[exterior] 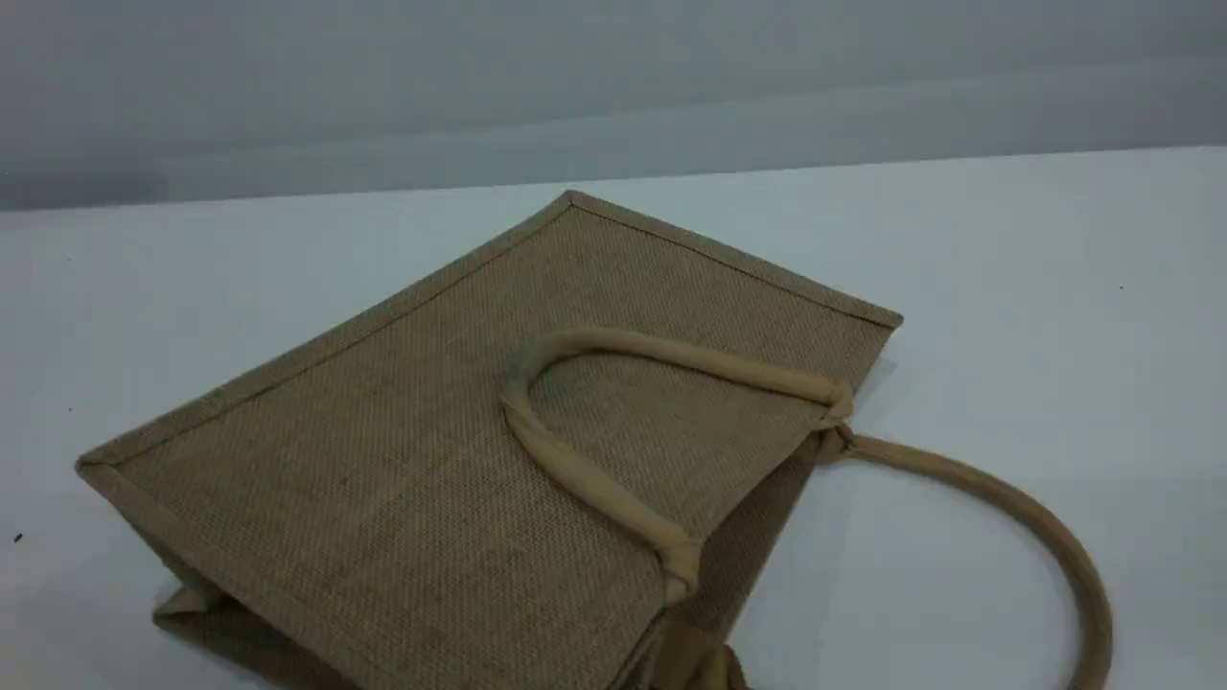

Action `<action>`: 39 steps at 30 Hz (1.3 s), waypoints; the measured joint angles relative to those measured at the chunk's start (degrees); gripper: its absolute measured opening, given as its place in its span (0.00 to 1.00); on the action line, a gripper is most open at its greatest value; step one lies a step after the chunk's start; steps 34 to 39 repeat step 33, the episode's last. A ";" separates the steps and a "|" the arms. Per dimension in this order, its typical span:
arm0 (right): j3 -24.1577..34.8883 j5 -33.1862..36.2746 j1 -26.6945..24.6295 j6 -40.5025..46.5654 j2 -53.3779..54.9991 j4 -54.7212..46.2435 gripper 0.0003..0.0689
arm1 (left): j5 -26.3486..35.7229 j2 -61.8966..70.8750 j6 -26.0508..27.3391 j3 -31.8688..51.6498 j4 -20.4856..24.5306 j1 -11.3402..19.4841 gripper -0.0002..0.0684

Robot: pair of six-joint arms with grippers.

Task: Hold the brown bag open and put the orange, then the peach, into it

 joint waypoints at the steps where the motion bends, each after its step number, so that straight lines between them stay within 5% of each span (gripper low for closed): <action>1: 0.00 0.00 0.00 0.00 0.00 0.00 0.69 | 0.00 -0.70 0.00 0.00 0.00 0.54 0.67; 39: 0.00 0.00 0.00 0.00 0.00 0.00 0.69 | 0.00 -2.73 0.05 0.00 -0.13 2.05 0.67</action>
